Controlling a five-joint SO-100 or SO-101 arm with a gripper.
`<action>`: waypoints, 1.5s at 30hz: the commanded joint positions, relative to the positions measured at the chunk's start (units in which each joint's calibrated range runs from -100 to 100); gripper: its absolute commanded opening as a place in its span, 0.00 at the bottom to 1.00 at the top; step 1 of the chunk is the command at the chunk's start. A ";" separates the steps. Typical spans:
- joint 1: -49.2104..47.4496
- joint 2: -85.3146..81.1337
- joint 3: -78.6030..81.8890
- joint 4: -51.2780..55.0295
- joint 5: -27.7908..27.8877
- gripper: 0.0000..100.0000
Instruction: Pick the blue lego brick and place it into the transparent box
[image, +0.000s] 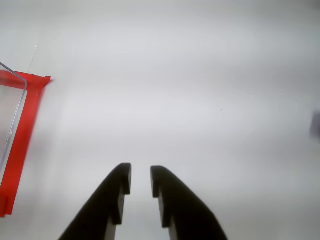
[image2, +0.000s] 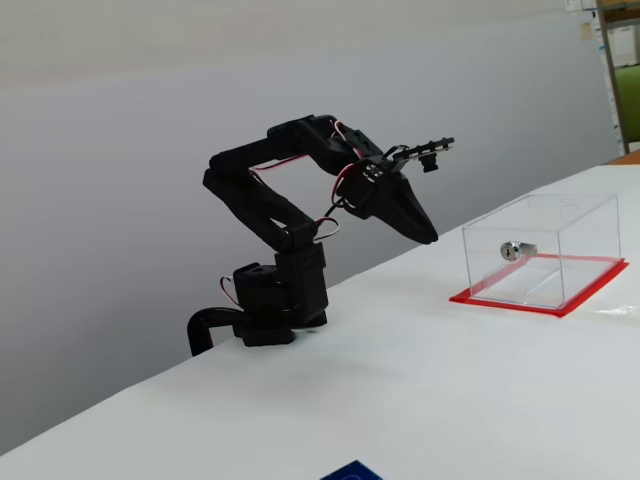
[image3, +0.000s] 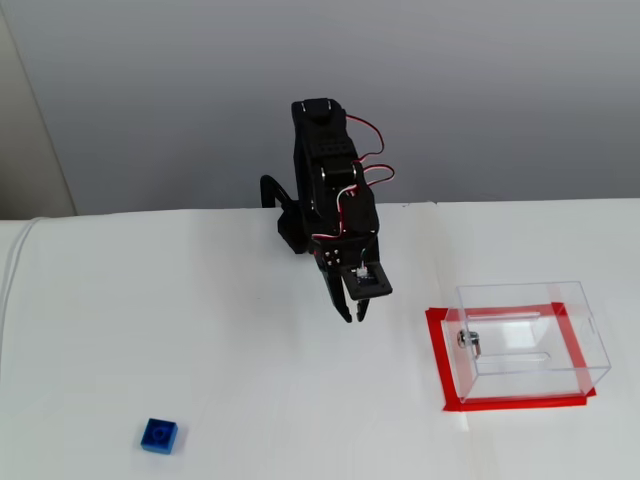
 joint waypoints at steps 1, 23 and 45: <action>0.51 8.06 -13.88 -0.05 0.08 0.04; 13.67 29.19 -34.86 -0.05 -0.33 0.05; 50.57 30.13 -34.14 -0.40 -0.02 0.04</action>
